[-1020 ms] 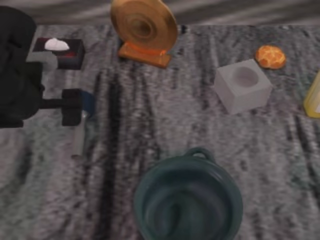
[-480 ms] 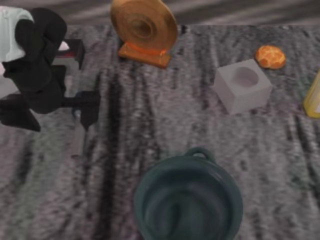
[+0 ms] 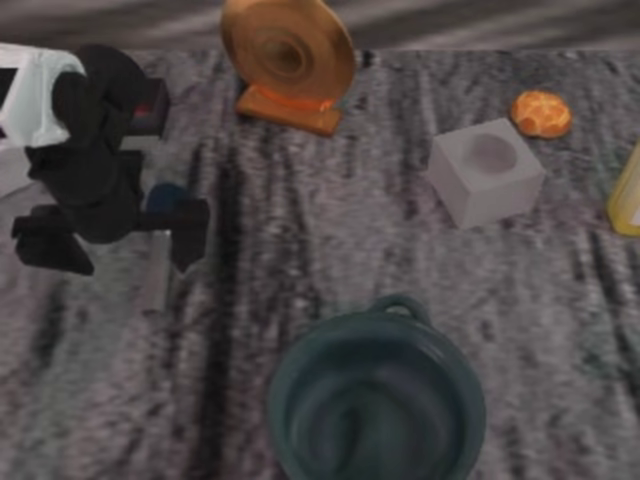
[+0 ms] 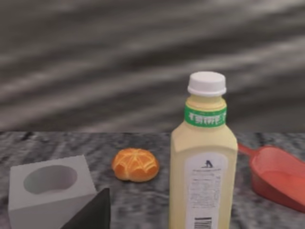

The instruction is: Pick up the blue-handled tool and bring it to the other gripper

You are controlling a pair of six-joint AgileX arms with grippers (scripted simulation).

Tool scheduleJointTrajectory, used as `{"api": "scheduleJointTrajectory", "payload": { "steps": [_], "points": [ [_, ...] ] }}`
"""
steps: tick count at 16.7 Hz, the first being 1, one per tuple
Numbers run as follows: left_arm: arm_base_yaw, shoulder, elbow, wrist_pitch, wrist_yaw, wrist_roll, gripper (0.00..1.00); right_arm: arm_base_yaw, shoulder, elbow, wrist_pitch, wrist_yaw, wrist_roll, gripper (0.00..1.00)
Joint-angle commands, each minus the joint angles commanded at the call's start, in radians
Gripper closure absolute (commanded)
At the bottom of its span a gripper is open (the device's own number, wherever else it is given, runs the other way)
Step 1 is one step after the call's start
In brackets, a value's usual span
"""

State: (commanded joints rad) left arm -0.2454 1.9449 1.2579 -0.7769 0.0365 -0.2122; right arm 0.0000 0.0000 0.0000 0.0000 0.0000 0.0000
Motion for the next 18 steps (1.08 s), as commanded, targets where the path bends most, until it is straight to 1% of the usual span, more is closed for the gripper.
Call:
{"api": "scheduleJointTrajectory", "payload": {
  "steps": [3,5,10,18],
  "points": [
    [-0.004,0.085,-0.049,0.145,0.000,-0.003,0.00,0.000,0.000,0.000,0.000,0.000,0.000,0.00],
    [-0.007,0.129,-0.073,0.208,0.000,-0.005,0.00,0.000,0.000,0.000,0.000,0.000,0.000,0.00],
    [-0.008,0.147,-0.081,0.229,0.000,-0.006,0.00,0.000,0.000,0.000,0.000,0.000,0.000,0.00],
    [-0.008,0.147,-0.081,0.229,0.000,-0.006,0.60,0.000,0.000,0.000,0.000,0.000,0.000,0.00]
  ]
}}
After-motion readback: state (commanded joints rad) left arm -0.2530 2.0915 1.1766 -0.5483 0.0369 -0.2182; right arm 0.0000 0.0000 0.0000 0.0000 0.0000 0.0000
